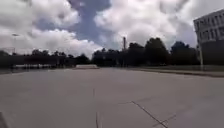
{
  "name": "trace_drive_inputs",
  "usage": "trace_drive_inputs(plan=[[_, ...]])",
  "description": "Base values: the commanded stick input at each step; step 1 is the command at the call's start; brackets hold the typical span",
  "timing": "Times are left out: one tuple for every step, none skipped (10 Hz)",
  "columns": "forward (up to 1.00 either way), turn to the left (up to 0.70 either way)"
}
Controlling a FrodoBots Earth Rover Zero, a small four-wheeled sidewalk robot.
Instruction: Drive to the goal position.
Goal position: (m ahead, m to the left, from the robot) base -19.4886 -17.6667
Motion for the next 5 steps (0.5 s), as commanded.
trace_drive_inputs(plan=[[0.00, -0.72], [0.00, -0.72], [0.00, -0.73], [0.00, -0.73], [0.00, -0.72]])
